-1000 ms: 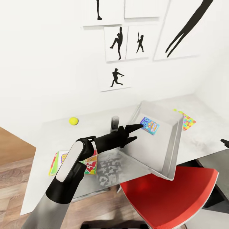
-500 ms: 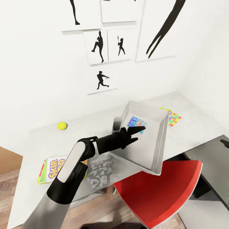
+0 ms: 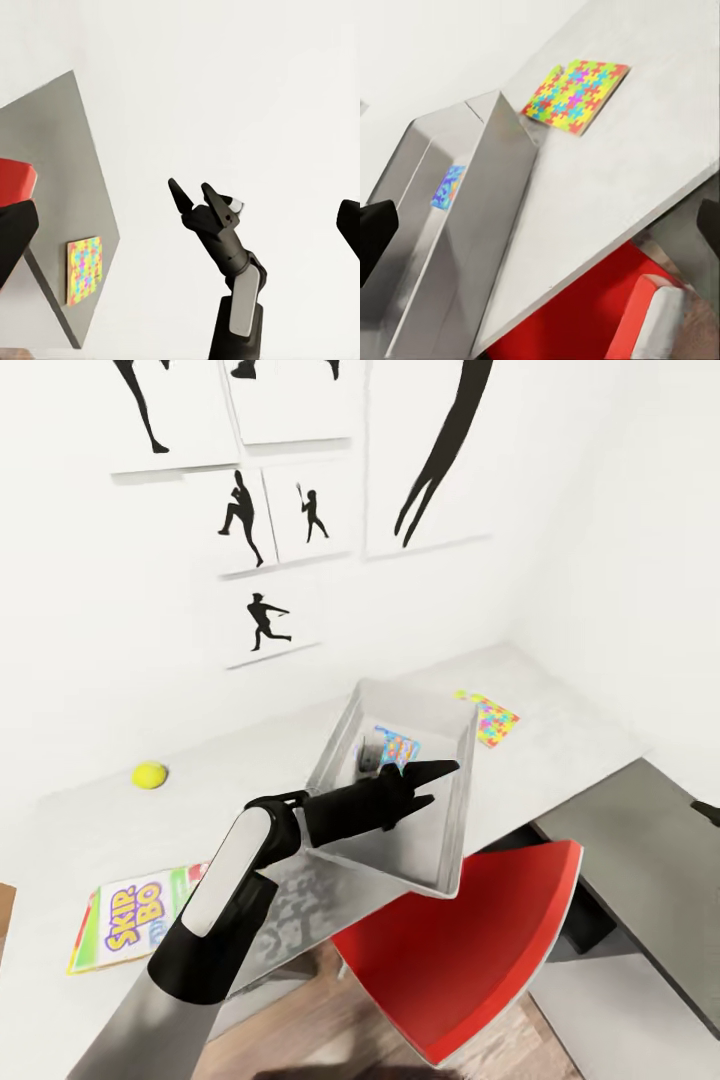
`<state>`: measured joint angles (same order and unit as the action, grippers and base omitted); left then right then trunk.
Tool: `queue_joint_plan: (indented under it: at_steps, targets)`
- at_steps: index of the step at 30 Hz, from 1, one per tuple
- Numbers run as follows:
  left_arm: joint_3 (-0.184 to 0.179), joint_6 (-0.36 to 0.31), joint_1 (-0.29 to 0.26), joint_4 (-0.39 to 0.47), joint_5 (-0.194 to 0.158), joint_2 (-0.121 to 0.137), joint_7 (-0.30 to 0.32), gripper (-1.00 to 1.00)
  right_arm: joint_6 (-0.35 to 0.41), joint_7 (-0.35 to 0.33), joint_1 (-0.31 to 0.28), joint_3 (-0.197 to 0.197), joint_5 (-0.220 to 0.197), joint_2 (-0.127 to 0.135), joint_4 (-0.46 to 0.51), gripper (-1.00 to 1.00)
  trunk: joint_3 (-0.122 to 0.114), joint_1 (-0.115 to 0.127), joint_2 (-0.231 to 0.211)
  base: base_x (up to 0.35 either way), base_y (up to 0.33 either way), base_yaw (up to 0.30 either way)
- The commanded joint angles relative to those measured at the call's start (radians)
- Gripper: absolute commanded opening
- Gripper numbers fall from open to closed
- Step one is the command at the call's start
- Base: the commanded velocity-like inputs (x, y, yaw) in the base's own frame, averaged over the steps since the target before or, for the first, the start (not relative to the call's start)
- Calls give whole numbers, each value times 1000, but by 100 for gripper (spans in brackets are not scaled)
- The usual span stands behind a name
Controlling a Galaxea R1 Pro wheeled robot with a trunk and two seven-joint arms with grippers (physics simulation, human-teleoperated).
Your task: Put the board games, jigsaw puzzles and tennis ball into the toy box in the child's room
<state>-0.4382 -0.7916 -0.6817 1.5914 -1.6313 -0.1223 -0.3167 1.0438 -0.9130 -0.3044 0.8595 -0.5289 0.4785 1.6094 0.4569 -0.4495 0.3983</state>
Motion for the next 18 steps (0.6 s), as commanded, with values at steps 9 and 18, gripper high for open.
queue_joint_plan:
  at_steps: [9,18]
  targets:
    - [0,-2,-3,1,-8,0,-11,100,3,-5,-1,0,6,0,0,100,-8,-1,2,-81,-199,-240]
    - [0,-3,-4,1,1,0,-10,100,3,-4,-1,0,6,0,0,100,-17,-1,2,-168,-253,-240]
